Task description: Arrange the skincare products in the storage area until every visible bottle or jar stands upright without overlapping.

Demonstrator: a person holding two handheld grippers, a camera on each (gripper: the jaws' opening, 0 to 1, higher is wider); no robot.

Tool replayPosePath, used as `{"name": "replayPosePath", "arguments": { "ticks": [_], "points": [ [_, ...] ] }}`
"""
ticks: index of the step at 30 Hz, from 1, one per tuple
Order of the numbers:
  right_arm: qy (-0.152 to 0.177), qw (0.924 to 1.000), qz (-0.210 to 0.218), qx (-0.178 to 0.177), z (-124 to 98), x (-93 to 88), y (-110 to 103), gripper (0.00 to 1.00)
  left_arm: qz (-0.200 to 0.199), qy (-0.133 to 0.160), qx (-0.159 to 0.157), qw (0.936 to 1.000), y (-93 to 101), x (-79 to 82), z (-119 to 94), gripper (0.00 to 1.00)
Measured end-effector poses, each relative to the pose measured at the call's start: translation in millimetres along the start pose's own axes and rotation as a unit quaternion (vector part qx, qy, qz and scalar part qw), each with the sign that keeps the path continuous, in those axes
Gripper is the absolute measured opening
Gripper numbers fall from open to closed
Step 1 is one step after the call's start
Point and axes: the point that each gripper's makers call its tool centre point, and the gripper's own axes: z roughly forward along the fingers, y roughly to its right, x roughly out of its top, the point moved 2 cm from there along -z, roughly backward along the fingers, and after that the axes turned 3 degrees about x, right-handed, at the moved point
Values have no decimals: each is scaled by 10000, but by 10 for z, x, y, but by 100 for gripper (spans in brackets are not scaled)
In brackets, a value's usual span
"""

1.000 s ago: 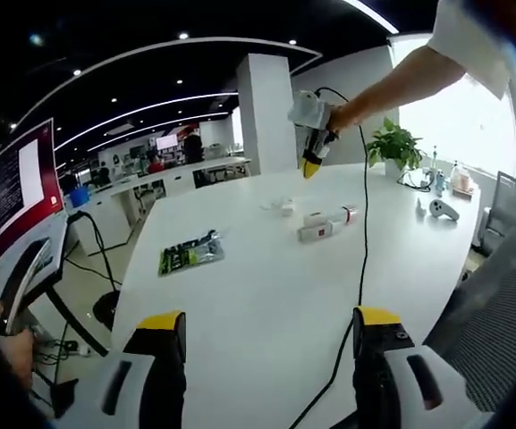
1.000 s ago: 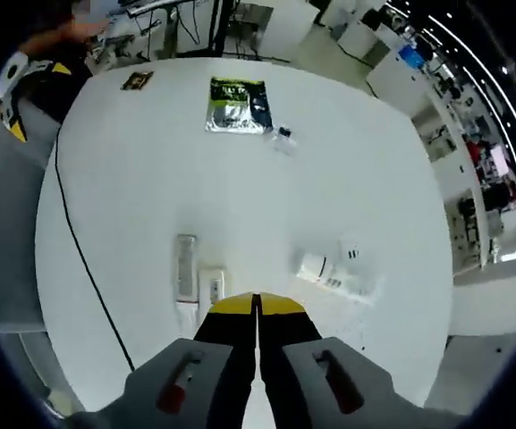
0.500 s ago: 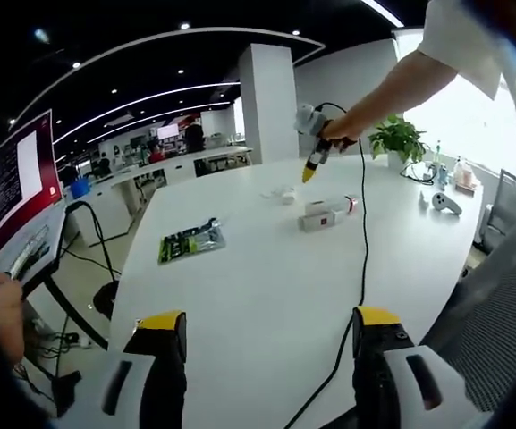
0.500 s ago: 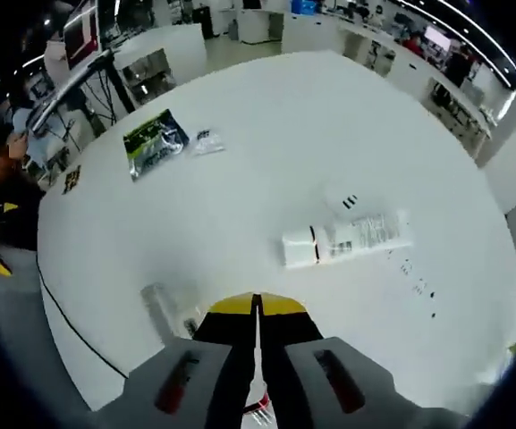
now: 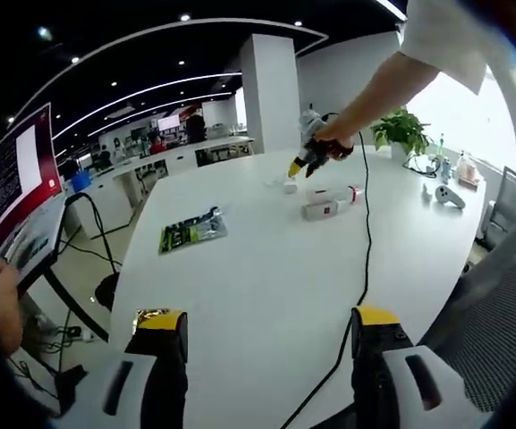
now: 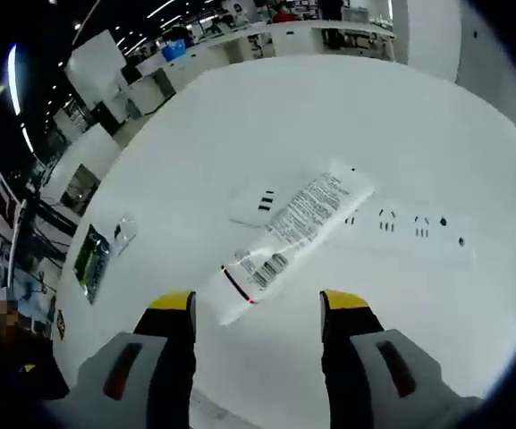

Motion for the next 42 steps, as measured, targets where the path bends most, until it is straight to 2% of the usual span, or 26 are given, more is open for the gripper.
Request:
{"name": "replayPosePath", "arguments": {
  "ticks": [3,5,6,8,10,11,13,16,18,21,23,25,26,28,29,35,38,42],
  "points": [
    [22,9996,272,-32,48,38,-24,70,-15,-34,27,10000,-10,-13,4,77],
    [87,9993,328,-127,137,167,21,72,-21,-46,41,10000,-16,-17,6,76],
    [84,9993,331,-125,150,176,18,73,-27,-56,44,10000,-17,-21,6,76],
    [4,9995,258,-181,272,229,57,74,-22,-80,44,10000,-17,-28,7,75],
    [-240,9995,50,-182,269,125,-30,73,-15,-91,30,10000,-12,-32,7,75],
    [-305,9992,-59,-243,366,158,27,73,-5,-100,29,9999,-11,-36,7,74],
    [-293,9989,-126,-336,399,165,12,73,-1,-131,27,9999,-13,-46,7,73],
    [-210,9978,-7,-631,384,211,85,66,-15,-148,58,9999,-28,-50,11,72],
    [-268,9966,-34,-781,386,225,156,59,-37,-150,66,9999,-30,-54,8,71],
    [-375,9948,-53,-949,396,218,164,55,27,-232,48,9997,-13,-82,17,70],
    [-452,9918,-384,-1136,395,185,155,53,61,-295,67,9995,-19,-101,21,70],
    [-345,9881,-761,-1291,326,97,77,51,52,-265,82,9996,-27,-89,17,70],
    [-222,9915,-544,-1160,336,91,74,48,66,-249,109,9996,-37,-84,16,70],
    [-188,9910,-613,-1174,333,100,126,42,68,-246,143,9996,-50,-84,13,70],
    [-186,9923,-636,-1048,376,161,188,37,42,-247,141,9996,-52,-84,12,70],
    [-116,9929,-716,-945,474,238,248,30,103,-270,114,9995,-34,-93,16,70],
    [16,9922,-1013,-728,435,195,115,25,88,-287,98,9995,-30,-98,18,70],
    [-43,9911,-1210,-547,462,218,81,20,159,-350,60,9992,-9,-120,28,70]
  ]
}}
